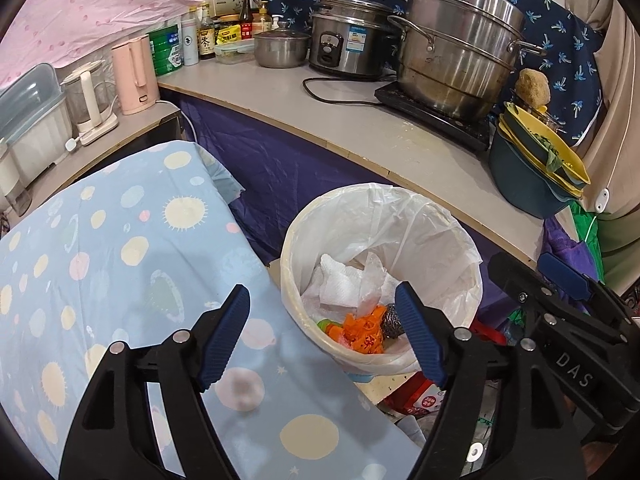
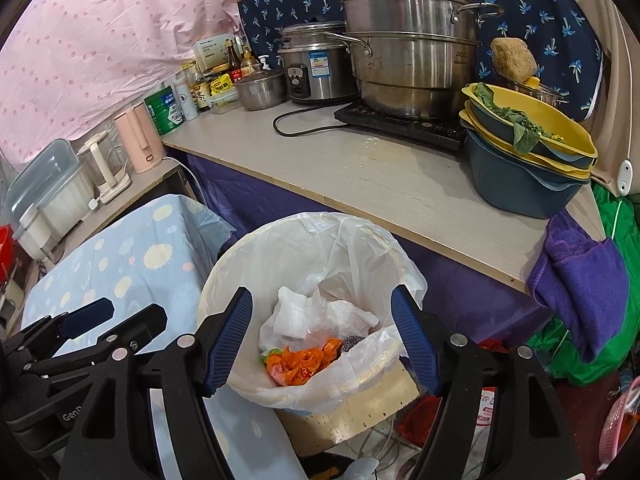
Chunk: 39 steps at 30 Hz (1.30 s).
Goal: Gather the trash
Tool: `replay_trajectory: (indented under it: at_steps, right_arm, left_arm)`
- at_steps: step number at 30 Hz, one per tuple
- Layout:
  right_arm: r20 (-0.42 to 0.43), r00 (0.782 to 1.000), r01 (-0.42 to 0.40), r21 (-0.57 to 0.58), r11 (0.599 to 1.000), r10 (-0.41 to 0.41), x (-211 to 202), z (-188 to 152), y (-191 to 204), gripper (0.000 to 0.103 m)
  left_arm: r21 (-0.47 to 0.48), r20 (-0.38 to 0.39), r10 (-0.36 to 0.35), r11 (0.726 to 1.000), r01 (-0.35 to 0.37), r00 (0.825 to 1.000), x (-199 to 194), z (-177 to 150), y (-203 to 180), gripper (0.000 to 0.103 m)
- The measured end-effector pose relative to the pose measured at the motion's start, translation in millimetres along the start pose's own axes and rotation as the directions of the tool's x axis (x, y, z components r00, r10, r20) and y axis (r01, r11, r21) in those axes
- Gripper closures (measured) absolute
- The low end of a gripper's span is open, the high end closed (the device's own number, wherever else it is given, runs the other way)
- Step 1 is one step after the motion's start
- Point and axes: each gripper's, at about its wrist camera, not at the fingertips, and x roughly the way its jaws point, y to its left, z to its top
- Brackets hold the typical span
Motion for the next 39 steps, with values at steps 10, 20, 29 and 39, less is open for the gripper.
replay_trajectory:
  at_steps: [10, 20, 29, 39]
  right_arm:
    - [-0.011, 1.0, 0.007, 0.013, 1.0, -0.007, -9.1, -15.1, -2.5, 0.023]
    - [-0.018, 1.0, 0.0, -0.009, 1.0, 0.0, -19.5, -26.4, 7.8, 0.022]
    - [-0.027, 1.0, -0.006, -0.004, 1.0, 0.006, -29.7, -32.1, 8.5, 0.019]
    - [-0.06, 0.998, 0.013, -0.067, 0.998, -0.017, -49.1, -44.3, 18.3, 0.018]
  left_arm:
    - [-0.005, 0.006, 0.017, 1.0, -0.017, 1.0, -10.6, -14.7, 6.4, 0.016]
    - [-0.019, -0.004, 0.032, 0.999, -0.032, 0.999, -21.6, -34.1, 16.8, 0.013]
    - [-0.016, -0.018, 0.054, 0.998, -0.055, 0.998, -32.6, -44.8, 23.3, 0.01]
    - [0.009, -0.037, 0.078, 0.997, -0.078, 0.996, -50.4, -58.6, 24.4, 0.01]
